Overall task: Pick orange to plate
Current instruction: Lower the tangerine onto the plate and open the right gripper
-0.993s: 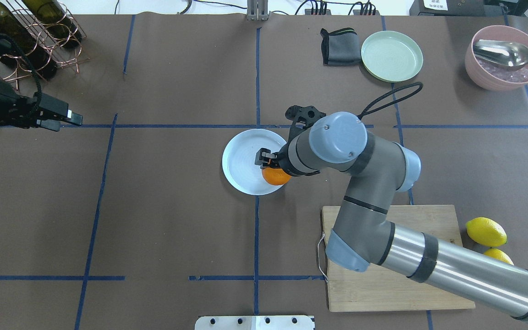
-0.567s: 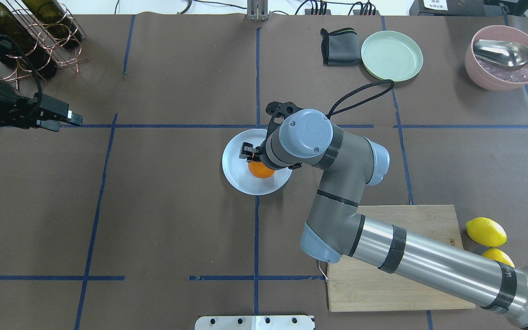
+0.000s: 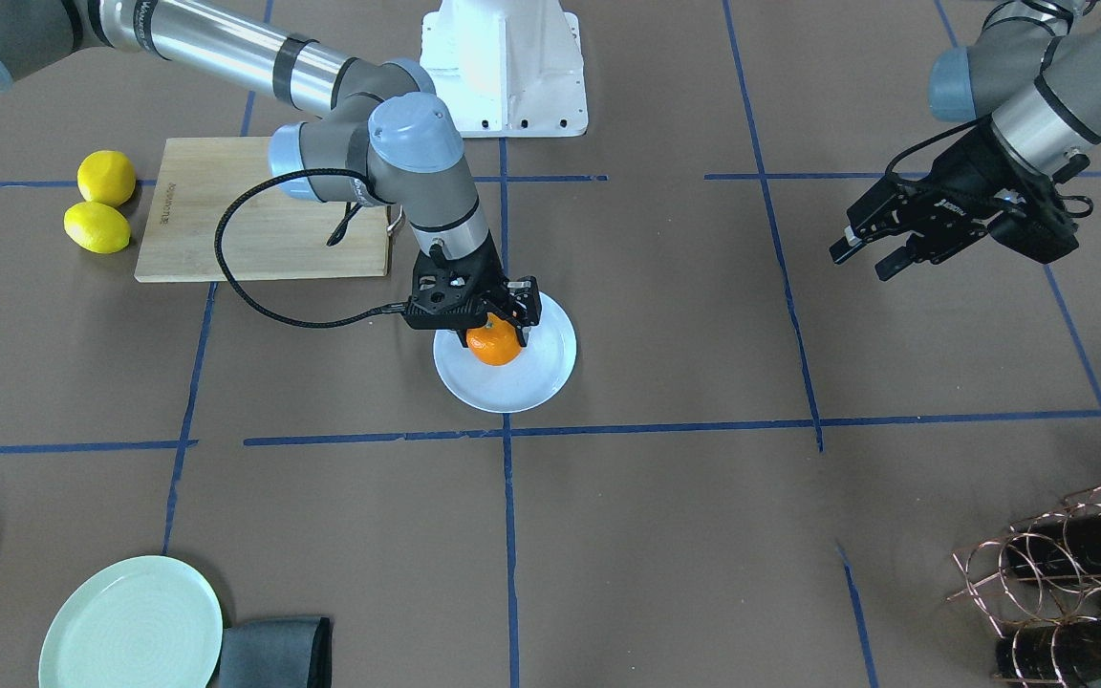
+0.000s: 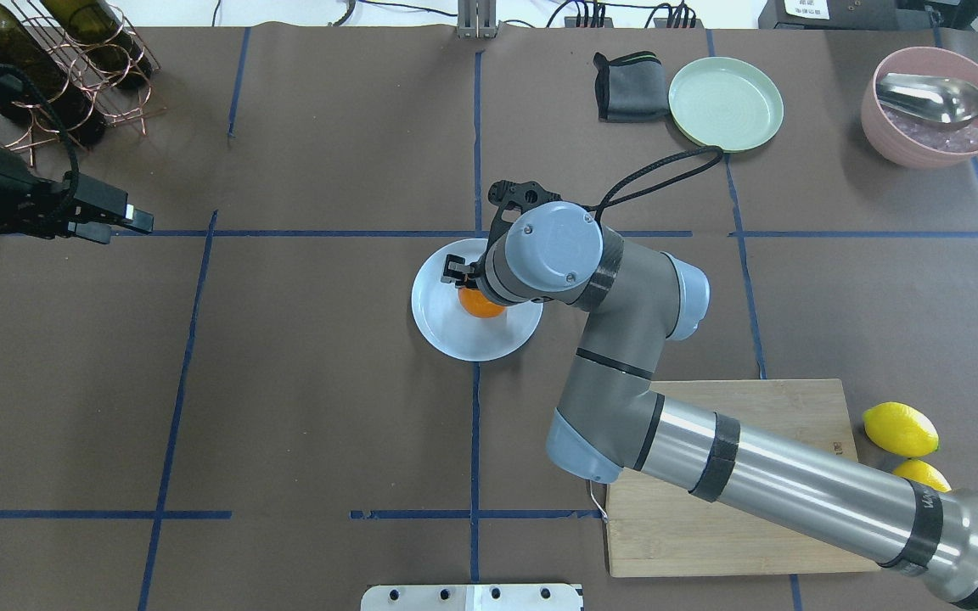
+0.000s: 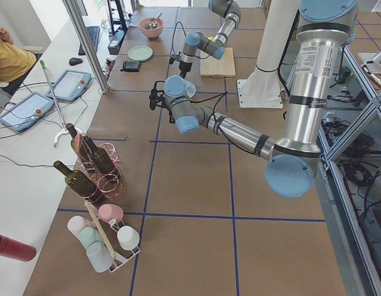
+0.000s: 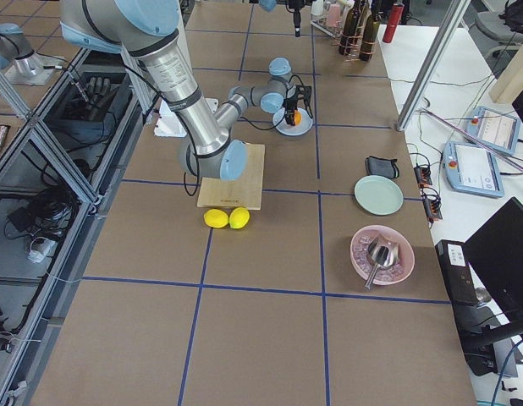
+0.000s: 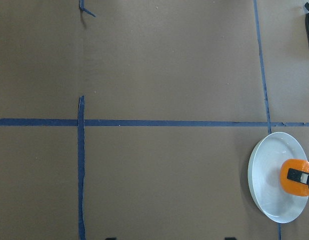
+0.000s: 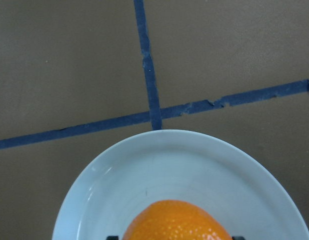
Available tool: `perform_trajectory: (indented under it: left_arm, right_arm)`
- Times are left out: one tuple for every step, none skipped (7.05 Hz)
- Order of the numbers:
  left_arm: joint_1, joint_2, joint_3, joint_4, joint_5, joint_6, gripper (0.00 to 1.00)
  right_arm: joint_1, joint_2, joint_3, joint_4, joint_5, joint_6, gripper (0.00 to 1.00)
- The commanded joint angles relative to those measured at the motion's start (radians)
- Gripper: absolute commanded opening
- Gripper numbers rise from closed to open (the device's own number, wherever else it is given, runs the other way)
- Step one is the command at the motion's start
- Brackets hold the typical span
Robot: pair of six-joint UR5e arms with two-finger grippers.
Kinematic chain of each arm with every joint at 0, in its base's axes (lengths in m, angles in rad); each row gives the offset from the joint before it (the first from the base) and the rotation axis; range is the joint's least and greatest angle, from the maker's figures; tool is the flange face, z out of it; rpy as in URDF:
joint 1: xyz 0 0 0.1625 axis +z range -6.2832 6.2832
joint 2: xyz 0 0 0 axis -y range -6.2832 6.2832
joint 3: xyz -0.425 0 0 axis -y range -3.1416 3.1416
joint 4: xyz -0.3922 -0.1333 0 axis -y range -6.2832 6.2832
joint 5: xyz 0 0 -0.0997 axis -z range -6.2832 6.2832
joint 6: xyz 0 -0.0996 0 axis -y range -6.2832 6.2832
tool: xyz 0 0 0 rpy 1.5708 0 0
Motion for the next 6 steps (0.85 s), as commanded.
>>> perform_trajectory:
  left_arm:
    - [0.002,0.0,0.003,0.0,0.001,0.001,0.78]
    - [0.002,0.0,0.003,0.0,0.001,0.001,0.78]
    - [0.002,0.0,0.004,0.0,0.001,0.001,0.78]
    - [0.002,-0.002,0.003,0.0,-0.001,0.001,0.78]
    - [0.0,-0.002,0.003,0.0,0.001,0.001,0.78]
    - [0.0,-0.002,0.003,0.0,-0.001,0.001,0.79]
  right_arm:
    - [-0.004,0.003,-0.011,0.0,-0.005,-0.009,0.34]
    - [-0.009,0.001,-0.012,0.0,-0.005,-0.01,0.42]
    - [-0.01,0.003,-0.015,-0.001,-0.005,-0.007,0.72]
    - [-0.01,0.008,-0.015,-0.021,-0.005,-0.007,1.0]
    - [-0.01,0.014,-0.015,-0.029,-0.005,-0.01,1.0]
    - [0.0,0.014,-0.001,-0.029,0.007,-0.033,1.0]
